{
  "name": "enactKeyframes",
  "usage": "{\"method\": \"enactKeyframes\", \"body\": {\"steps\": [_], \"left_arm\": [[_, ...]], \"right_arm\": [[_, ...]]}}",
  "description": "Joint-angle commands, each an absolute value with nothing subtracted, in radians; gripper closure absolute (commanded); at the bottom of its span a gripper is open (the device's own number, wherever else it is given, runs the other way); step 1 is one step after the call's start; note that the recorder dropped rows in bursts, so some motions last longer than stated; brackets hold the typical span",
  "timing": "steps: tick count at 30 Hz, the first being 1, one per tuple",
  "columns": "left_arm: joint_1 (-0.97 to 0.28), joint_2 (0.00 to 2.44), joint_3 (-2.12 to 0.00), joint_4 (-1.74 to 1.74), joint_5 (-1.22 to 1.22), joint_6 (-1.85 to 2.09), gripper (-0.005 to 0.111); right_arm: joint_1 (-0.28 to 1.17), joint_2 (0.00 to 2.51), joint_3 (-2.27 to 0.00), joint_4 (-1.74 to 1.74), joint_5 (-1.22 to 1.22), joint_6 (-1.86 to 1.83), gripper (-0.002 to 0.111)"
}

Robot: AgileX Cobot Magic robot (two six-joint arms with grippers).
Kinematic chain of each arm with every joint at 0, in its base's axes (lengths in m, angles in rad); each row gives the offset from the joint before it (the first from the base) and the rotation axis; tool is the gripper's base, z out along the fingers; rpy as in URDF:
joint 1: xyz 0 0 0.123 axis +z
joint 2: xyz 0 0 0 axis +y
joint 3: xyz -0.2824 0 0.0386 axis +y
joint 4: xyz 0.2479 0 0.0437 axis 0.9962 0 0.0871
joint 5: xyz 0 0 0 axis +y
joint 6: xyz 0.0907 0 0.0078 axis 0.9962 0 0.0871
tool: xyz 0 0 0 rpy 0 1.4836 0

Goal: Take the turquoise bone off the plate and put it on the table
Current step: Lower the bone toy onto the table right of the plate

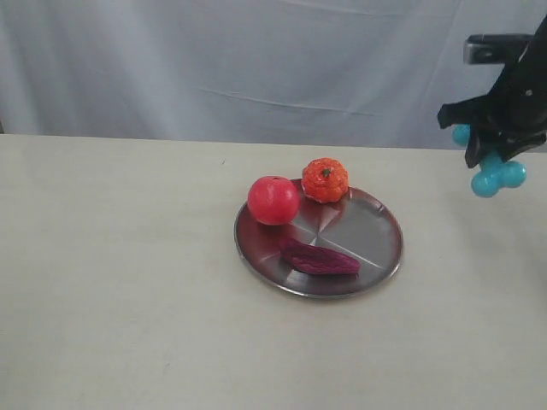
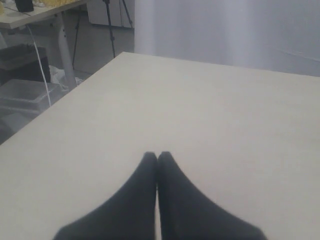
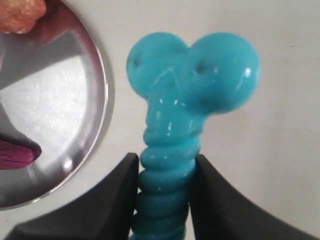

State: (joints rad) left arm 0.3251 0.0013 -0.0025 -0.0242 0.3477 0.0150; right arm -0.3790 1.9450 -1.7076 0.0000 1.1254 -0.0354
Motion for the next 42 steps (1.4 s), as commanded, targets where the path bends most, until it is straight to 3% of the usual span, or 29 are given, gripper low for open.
{"method": "enactKeyframes", "body": {"steps": [1,14,42], "left_arm": [[0.327,0.0,0.0,-0.025,0.342,0.011,0.107],[0.327,0.0,0.0,-0.025,0.342,0.011,0.107],[0.327,0.0,0.0,-0.025,0.342,0.011,0.107]], "right_arm": [[-0.381,2.045,-1.708,0.0,1.086,-0.038,0.109],[-0.376,2.214,-1.708,0.051,1.077,-0.037,0.109],[-0.376,2.218,-1.708,0.053,1.098,0.008,0.109]]}}
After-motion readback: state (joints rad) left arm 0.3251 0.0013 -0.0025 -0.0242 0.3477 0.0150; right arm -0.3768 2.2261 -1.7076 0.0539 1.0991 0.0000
